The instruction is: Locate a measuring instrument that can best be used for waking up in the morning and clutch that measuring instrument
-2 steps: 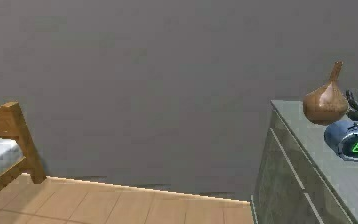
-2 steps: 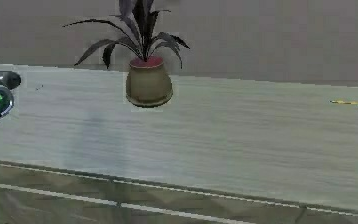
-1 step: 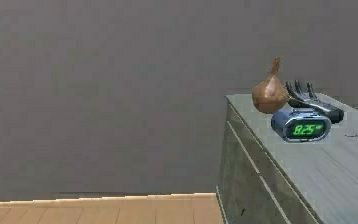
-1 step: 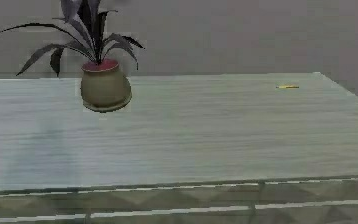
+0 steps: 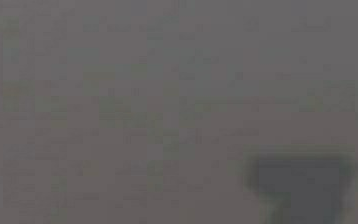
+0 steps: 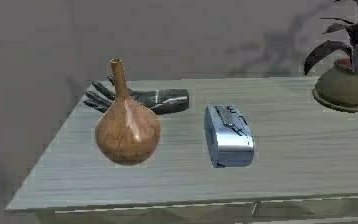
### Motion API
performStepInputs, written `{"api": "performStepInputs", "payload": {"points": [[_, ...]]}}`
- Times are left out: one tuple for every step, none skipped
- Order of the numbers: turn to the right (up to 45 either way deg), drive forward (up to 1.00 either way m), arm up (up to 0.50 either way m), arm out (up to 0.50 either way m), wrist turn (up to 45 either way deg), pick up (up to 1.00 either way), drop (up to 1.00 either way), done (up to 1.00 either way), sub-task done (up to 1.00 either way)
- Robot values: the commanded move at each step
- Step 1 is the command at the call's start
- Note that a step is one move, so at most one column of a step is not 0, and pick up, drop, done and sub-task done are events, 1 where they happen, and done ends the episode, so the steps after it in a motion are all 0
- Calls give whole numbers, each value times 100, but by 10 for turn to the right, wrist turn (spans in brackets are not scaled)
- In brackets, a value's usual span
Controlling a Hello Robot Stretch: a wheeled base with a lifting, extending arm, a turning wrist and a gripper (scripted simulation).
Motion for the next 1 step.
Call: {"api": "performStepInputs", "payload": {"points": [[180,0,0,0,0,0,0,0,0]]}}
